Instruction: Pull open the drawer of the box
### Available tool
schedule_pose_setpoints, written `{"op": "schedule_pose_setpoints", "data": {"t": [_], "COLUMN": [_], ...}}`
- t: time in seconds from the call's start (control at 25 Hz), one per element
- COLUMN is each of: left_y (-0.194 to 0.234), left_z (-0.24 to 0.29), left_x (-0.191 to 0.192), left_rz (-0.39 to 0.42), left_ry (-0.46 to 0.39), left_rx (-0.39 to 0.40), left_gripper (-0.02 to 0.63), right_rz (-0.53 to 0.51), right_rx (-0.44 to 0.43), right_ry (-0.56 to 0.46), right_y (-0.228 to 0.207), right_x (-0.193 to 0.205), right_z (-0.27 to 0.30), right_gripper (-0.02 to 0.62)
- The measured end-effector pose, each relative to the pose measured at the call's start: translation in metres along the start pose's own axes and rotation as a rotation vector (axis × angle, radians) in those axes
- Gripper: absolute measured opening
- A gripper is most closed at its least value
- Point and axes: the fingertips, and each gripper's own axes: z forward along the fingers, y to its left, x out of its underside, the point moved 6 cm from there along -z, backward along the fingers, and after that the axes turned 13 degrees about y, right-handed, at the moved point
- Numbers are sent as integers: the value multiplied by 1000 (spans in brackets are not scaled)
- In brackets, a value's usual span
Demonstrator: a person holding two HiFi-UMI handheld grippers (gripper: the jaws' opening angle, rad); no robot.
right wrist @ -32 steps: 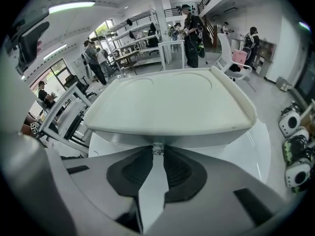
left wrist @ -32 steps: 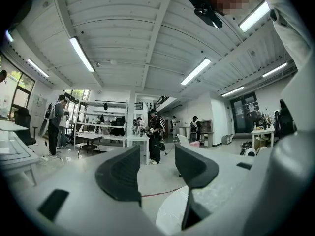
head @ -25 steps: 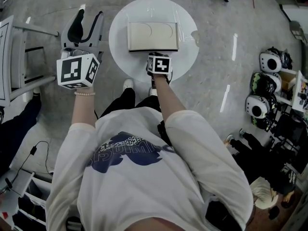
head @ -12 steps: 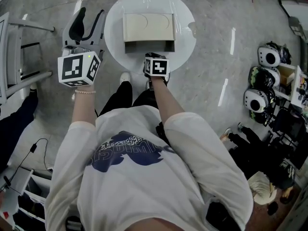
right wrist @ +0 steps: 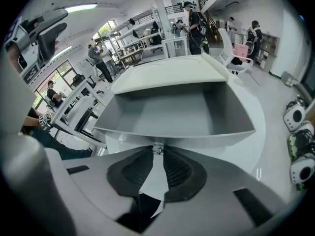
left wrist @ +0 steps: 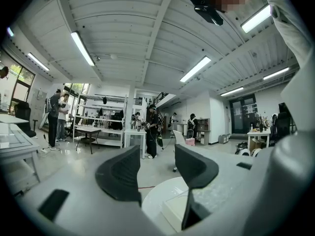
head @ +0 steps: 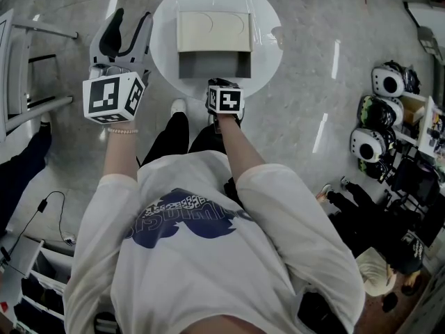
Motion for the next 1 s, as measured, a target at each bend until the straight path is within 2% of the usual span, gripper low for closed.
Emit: {"op": "schedule_pose_setpoints", "data": {"t": [0.28, 0.68, 0.72, 0.8, 1.0], "left_y": [-1, -3, -3, -3, -8], "left_z": [-7, -10, -11, -13, -19], "left_x": [2, 2, 2, 1, -3], "left_rz": [3, 11, 12, 13, -6], "left_ry": [-1, 1, -1, -4, -15], "left_rx": [-6, -7, -8, -11, -24], "left_gripper": [206, 207, 206, 206, 206], "right_rz": [-2, -15, -16, -4, 34], "right_rx": [-6, 4, 2, -13, -24], "right_ry": [11, -10, -16, -28, -80], "right_y": [2, 2, 3, 5, -11], "right_x": [14, 14, 14, 16, 19], "right_z": [3, 3, 3, 1, -30], "right_gripper": [60, 71, 87, 172, 183]}}
